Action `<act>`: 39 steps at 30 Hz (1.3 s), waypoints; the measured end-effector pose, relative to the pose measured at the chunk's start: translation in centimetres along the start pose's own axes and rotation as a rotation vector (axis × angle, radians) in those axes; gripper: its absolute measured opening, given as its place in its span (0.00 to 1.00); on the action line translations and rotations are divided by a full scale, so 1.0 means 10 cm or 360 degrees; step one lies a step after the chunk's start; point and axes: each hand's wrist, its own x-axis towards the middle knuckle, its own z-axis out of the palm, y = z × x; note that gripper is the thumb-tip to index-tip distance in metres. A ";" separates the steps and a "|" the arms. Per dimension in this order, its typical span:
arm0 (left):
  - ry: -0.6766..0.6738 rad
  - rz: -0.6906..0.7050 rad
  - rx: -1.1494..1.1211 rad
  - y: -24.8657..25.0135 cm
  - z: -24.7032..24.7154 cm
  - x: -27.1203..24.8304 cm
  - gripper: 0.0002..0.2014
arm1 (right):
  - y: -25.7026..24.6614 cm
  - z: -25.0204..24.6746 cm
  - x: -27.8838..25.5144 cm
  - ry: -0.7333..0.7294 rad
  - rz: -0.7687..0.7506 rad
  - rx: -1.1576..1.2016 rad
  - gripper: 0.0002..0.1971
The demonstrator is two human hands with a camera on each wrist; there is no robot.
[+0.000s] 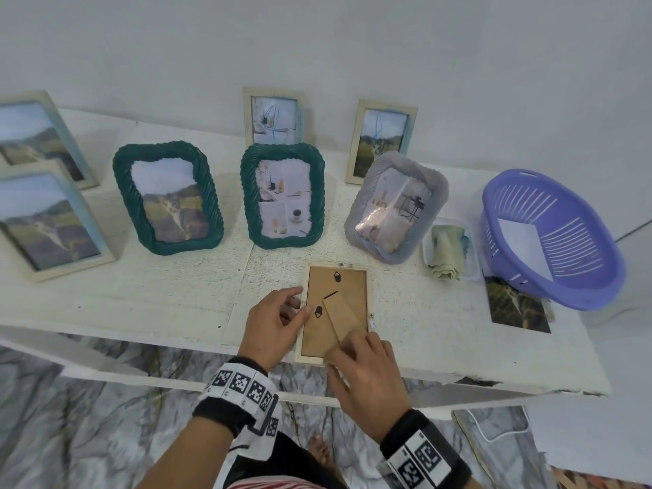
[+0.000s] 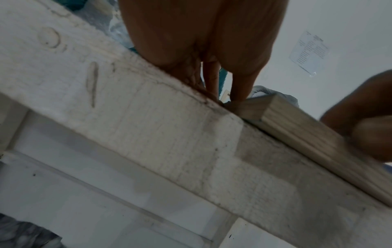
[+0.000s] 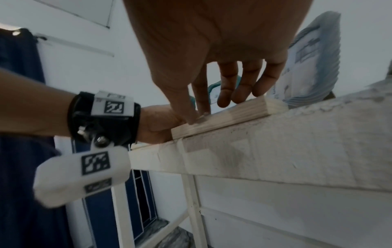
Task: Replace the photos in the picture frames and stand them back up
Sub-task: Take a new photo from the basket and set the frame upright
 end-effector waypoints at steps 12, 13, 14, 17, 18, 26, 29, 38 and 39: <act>0.0024 0.0011 0.0007 -0.01 0.01 -0.02 0.16 | 0.06 -0.09 0.42 -0.0137 0.0617 -0.0209 0.26; 0.0026 0.0011 0.0002 -0.01 0.01 -0.01 0.16 | 0.06 -0.08 0.44 -0.0111 0.0643 -0.0172 0.26; 0.0027 0.0016 0.0001 -0.01 0.01 -0.01 0.16 | 0.05 -0.07 0.45 -0.0078 0.0663 -0.0123 0.27; 0.0026 0.0026 -0.0005 -0.01 0.00 -0.01 0.15 | 0.05 -0.08 0.46 0.0044 0.0662 0.0040 0.25; 0.0028 0.0026 -0.0008 0.00 0.00 -0.01 0.15 | 0.06 -0.09 0.45 0.0091 0.0653 0.0100 0.23; 0.0027 -0.0020 -0.0072 0.00 0.00 -0.01 0.16 | 0.41 -0.42 0.20 0.0103 0.0982 0.0268 0.23; 0.0029 -0.0037 -0.0082 0.00 0.01 -0.02 0.16 | 0.59 -0.46 0.05 0.0106 0.1127 0.0211 0.24; 0.0024 -0.0032 -0.0067 -0.03 0.01 -0.02 0.15 | 0.87 -0.28 -0.14 -0.0081 0.1120 -0.0080 0.26; 0.0025 -0.0029 -0.0069 -0.03 0.01 -0.02 0.15 | 0.87 -0.27 -0.13 -0.0088 0.1105 -0.0104 0.27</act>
